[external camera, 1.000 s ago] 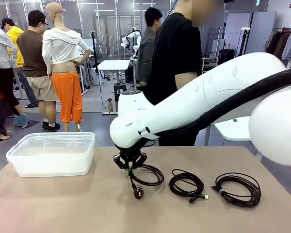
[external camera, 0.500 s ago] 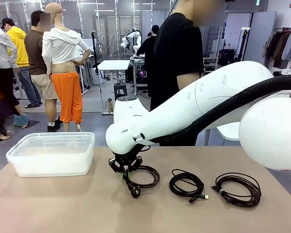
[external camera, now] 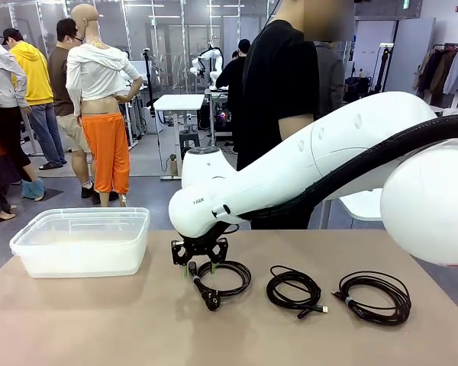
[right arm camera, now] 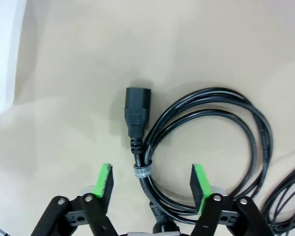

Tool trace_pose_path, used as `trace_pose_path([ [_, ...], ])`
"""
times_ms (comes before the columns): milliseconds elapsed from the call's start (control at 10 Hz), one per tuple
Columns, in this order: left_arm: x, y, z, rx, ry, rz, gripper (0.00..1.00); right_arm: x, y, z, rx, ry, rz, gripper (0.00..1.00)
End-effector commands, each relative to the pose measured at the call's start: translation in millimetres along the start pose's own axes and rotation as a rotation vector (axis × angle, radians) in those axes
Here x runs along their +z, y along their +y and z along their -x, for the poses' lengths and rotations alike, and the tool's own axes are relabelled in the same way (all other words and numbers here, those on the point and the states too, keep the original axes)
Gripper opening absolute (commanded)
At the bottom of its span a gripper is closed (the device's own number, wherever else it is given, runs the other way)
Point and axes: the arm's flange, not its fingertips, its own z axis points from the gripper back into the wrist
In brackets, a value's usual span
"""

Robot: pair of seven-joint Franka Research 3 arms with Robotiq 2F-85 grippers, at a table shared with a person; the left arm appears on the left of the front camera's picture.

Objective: Organize and store the cables.
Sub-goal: Place the Power Cable into the Organizing box.

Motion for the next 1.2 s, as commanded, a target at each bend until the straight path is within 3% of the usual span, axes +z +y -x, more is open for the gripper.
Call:
trace_pose_path([
  [0, 0, 2, 2, -0.012, -0.011, 0.017, 1.0, 37, -35, 14, 0.041, -0.049, -0.083, 1.0],
  [200, 0, 2, 2, -0.012, -0.011, 0.017, 1.0, 84, -88, 26, 0.097, -0.1, -0.162, 1.0],
  [400, 0, 2, 2, -0.012, -0.011, 0.017, 1.0, 124, -158, 51, 0.256, -0.157, -0.214, 1.0],
  [500, 0, 2, 2, -0.012, -0.011, 0.017, 1.0, 131, -186, 60, 0.277, -0.208, -0.177, 1.0],
  [600, 0, 2, 2, -0.012, -0.011, 0.017, 1.0, 145, -217, 77, 0.327, -0.235, -0.289, 1.0],
  [800, 0, 2, 2, -0.012, -0.011, 0.017, 1.0, 161, -277, 105, 0.434, -0.291, -0.328, 1.0],
  [900, 0, 2, 2, -0.012, -0.011, 0.017, 1.0, 168, -318, 122, 0.425, -0.299, -0.369, 1.0],
  [1000, 0, 2, 2, -0.012, -0.011, 0.017, 1.0, 176, -359, 145, 0.489, -0.398, -0.46, 1.0],
  [1100, 0, 2, 2, -0.012, -0.011, 0.017, 1.0, 173, -395, 167, 0.48, -0.433, -0.469, 1.0],
])
